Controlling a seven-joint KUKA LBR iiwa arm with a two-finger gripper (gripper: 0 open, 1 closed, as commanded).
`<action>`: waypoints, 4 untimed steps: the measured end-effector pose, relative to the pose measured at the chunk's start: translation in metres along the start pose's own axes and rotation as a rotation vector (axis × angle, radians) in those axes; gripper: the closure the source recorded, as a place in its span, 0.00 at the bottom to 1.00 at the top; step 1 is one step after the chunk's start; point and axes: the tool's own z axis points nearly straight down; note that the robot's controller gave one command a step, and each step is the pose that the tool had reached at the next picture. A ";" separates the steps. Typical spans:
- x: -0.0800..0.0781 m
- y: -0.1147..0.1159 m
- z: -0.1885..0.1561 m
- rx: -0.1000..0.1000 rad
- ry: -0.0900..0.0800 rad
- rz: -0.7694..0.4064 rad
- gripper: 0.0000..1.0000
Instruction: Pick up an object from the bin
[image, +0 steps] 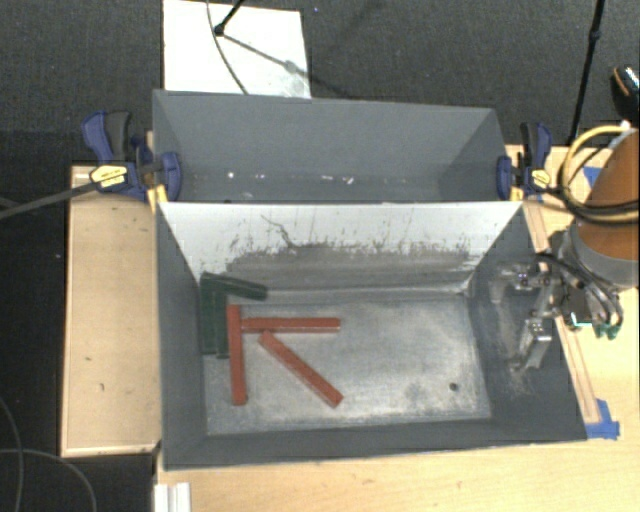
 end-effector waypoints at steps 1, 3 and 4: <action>-0.001 0.069 0.136 -0.002 0.001 -0.155 0.00; -0.017 0.164 0.097 0.001 -0.007 -0.098 1.00; -0.017 0.164 0.097 0.001 -0.007 -0.101 0.00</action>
Offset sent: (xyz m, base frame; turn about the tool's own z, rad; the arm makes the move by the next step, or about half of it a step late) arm 0.0016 0.0667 -0.1319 -0.1476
